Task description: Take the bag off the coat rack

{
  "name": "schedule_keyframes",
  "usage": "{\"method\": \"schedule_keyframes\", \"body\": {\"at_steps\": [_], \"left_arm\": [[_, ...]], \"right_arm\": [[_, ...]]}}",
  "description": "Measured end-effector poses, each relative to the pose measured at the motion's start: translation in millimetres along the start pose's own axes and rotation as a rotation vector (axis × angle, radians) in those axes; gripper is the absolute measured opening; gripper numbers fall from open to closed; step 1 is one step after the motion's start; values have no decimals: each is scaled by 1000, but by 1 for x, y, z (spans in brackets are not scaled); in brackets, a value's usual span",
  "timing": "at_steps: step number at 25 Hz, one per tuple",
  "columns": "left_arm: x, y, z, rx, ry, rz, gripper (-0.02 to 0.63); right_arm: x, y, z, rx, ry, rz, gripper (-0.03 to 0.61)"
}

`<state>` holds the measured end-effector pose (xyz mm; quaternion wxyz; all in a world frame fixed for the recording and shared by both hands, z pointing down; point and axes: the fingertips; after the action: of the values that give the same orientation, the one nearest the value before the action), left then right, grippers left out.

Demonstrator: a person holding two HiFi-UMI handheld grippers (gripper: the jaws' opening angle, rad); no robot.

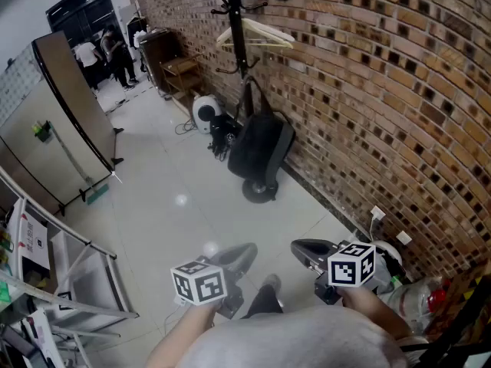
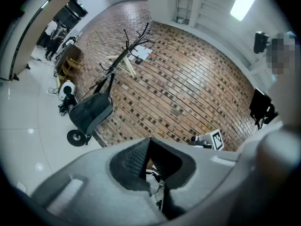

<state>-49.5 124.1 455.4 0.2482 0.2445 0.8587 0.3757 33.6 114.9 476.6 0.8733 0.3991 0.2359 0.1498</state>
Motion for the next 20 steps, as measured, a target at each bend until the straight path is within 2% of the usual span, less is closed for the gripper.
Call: {"method": "schedule_keyframes", "body": {"at_steps": [4, 8, 14, 15, 17, 20], "left_arm": [[-36, -51, -48, -62, -7, -45, 3], [-76, -115, -107, -103, -11, -31, 3], [-130, -206, -182, -159, 48, -11, 3], [-136, -220, -190, -179, 56, -5, 45], [-145, -249, -206, -215, 57, 18, 60], [-158, -285, -225, -220, 48, 68, 90]], "right_arm": [[-47, -43, 37, -7, 16, -15, -2], [-101, -102, 84, -5, 42, -26, -2], [-151, -187, 133, 71, 101, -16, -2], [-153, -196, 140, 77, 113, -12, -2], [-155, -209, 155, 77, 132, -5, -2], [-155, -224, 179, 62, 155, 10, -2]]}}
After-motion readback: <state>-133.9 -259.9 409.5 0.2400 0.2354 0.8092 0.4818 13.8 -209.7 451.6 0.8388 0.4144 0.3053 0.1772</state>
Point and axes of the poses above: the fingertips, and each gripper's own axes: x backward along the fingers, z to its right, y out of its underside, and after that the axes turned 1 degree about -x, right-handed
